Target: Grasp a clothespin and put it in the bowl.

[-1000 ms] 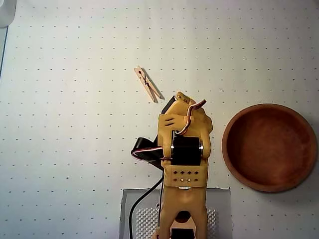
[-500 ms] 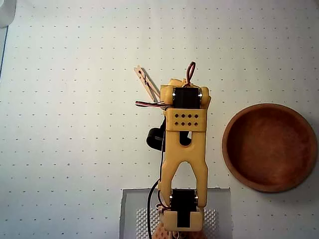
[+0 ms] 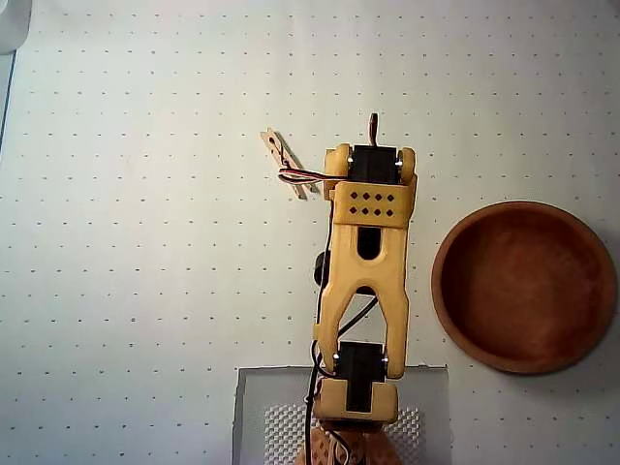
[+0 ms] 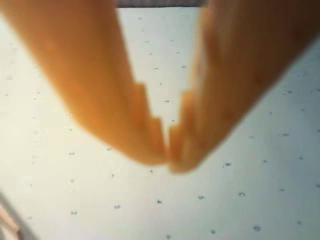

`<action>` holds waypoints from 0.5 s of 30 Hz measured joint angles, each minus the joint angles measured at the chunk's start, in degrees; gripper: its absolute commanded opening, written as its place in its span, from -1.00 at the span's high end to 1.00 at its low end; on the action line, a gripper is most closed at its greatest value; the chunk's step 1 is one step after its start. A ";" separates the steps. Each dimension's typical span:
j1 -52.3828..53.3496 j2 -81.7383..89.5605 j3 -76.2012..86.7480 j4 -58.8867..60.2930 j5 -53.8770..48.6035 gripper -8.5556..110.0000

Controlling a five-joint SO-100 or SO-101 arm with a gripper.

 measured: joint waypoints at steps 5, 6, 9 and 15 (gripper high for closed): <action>0.00 -2.46 0.00 0.00 -5.27 0.91; 0.00 -2.72 0.00 0.00 -6.24 0.91; 0.00 -3.08 0.00 0.00 -9.14 0.91; -2.11 -3.34 0.00 0.00 -16.79 0.91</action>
